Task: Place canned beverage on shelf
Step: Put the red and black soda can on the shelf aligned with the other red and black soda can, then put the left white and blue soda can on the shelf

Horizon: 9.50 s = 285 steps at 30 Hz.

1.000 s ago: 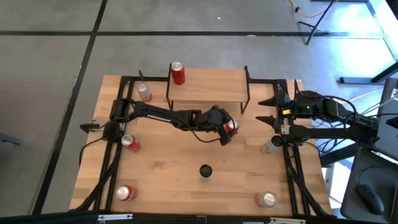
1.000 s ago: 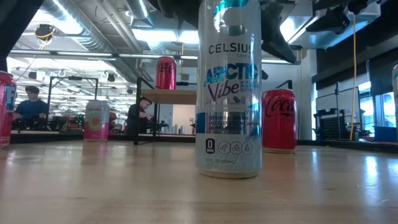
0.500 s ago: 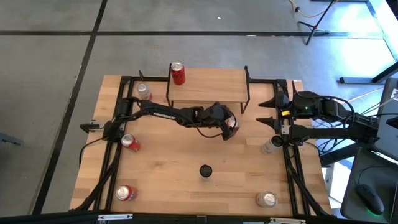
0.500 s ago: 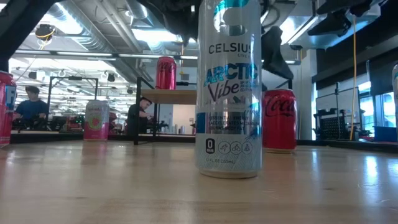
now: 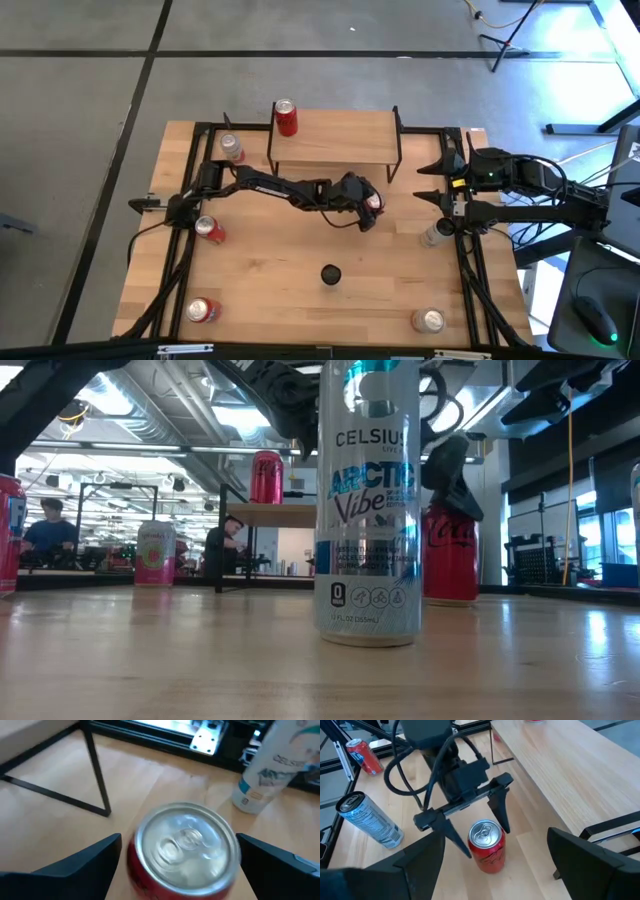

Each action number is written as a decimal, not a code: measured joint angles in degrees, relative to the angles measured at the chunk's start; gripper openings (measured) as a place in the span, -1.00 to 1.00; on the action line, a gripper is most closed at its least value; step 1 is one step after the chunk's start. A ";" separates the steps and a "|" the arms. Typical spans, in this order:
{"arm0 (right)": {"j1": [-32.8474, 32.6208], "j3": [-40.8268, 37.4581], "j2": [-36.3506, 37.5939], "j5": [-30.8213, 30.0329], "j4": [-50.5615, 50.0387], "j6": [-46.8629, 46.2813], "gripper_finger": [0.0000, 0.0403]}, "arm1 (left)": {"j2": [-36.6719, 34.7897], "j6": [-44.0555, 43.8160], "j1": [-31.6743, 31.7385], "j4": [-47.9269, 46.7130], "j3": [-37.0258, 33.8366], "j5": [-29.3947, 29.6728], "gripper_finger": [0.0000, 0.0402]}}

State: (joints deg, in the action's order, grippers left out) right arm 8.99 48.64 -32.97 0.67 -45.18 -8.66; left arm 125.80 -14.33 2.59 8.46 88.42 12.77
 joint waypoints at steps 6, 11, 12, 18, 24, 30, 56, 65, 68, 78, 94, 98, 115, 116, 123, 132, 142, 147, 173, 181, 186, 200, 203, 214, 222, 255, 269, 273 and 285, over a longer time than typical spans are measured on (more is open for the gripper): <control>0.00 0.00 0.00 -1.04 0.03 -0.08 0.66 | 0.26 -3.39 0.15 -0.34 -0.02 1.28 0.47; 0.01 0.00 -0.24 -6.13 0.03 -1.05 0.66 | -4.78 -5.85 0.05 -5.66 -0.28 0.06 0.33; 0.01 0.00 -0.24 -7.34 0.03 -1.98 0.66 | -6.97 -5.05 -0.19 -7.48 -0.28 -0.02 0.33; 0.02 0.00 -0.22 -8.17 0.94 -4.86 0.66 | -22.46 -1.15 -0.58 -19.60 0.04 -0.98 0.33; 0.02 0.00 -0.28 -8.17 2.39 -5.01 0.66 | -35.55 1.21 0.51 -29.52 -0.02 -2.00 0.33; 0.00 0.00 -0.69 -11.95 3.20 -5.18 0.66 | -42.87 2.52 1.60 -38.63 -0.11 -3.18 0.33; 0.00 -0.02 -16.87 -7.96 18.55 -9.76 0.66 | -54.41 14.36 18.11 -48.47 -14.12 -11.78 0.33; 0.00 -0.02 -16.79 -7.96 18.57 -10.74 0.66 | -54.51 16.03 23.79 -41.34 -20.29 -16.84 0.33; 0.00 -0.02 -16.79 -7.96 18.55 -10.81 0.66 | -54.49 16.41 25.05 -40.73 -21.60 -16.82 0.33; 0.00 -0.02 -16.79 -8.57 18.57 -10.83 0.66 | -54.50 18.61 30.33 -37.81 -23.96 -16.91 0.33; 0.02 -0.02 -16.81 -9.07 18.54 -10.62 0.66 | -51.67 20.57 33.93 -34.54 -23.85 -17.80 0.41; 0.02 -0.02 -16.81 -9.14 18.55 -10.63 0.66 | -51.52 20.50 33.94 -33.48 -23.93 -18.00 0.43; 0.01 -0.02 -16.79 -9.09 18.52 -10.60 0.66 | -51.52 19.39 33.51 -33.46 -23.98 -14.98 0.63; 0.00 -0.02 -16.79 -9.09 18.52 -10.62 0.66 | -51.52 19.15 33.48 -33.46 -23.98 -14.78 0.63; 0.01 -0.02 -16.80 -9.66 18.53 -10.90 0.66 | -51.52 17.62 33.49 -33.46 -23.98 -13.39 0.64; 0.01 -0.02 -16.80 -10.12 18.79 -11.70 0.66 | -51.52 18.94 33.40 -33.53 -22.65 -13.60 0.64; 0.00 -0.02 -16.79 -10.14 18.13 -13.63 0.66 | -52.12 19.05 33.40 -36.22 -14.60 -13.99 0.64; 0.00 -0.02 -16.81 -10.12 18.14 -13.63 0.66 | -54.44 19.24 33.40 -42.11 -8.22 -12.88 0.64; 0.00 -0.02 -16.81 -7.78 17.63 -8.87 0.66 | -61.58 -27.43 13.64 -93.45 -3.81 -15.96 0.64; 0.00 0.00 -16.81 0.95 18.13 -7.00 0.66 | -57.69 -23.92 0.54 -74.90 -4.76 -16.97 0.64; -3.36 0.02 -18.65 12.08 19.23 -6.44 0.66 | -53.06 -23.04 -6.36 -67.97 -4.81 -16.52 0.64; -27.18 0.02 -37.37 6.74 35.05 -6.61 0.66 | -48.81 -29.87 -24.94 -67.62 -4.87 -6.31 0.64; -29.76 0.00 -42.91 5.32 39.74 -7.37 0.66 | -48.81 -33.92 -30.00 -67.59 -4.87 -4.56 0.64; -36.22 2.58 -54.31 -1.97 47.82 -13.53 0.66 | -48.81 -40.83 -39.78 -67.51 -4.87 1.46 0.64; -36.85 9.91 -55.22 -15.30 45.94 -15.57 0.66 | -48.81 -40.76 -42.05 -67.51 -4.87 5.79 0.64; -37.96 12.44 -66.34 -19.59 50.50 -15.07 0.04 | -48.81 -40.02 -42.16 -69.30 -4.85 10.95 0.64; -25.39 36.57 -57.21 -17.23 15.64 -3.90 0.04 | -48.81 -38.67 -40.59 -69.30 -4.85 15.24 0.64; -17.70 43.22 -56.54 -14.20 9.66 2.12 0.04 | -49.04 -37.38 -37.72 -69.28 -4.83 15.15 0.64; 7.29 47.41 -57.27 3.16 13.56 10.44 0.04 | -52.75 -29.06 -24.12 -69.64 -4.81 13.17 0.64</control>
State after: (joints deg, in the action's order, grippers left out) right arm 16.28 96.05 -90.24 3.82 -31.62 1.78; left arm 73.05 -43.38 -21.53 -61.17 83.61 25.94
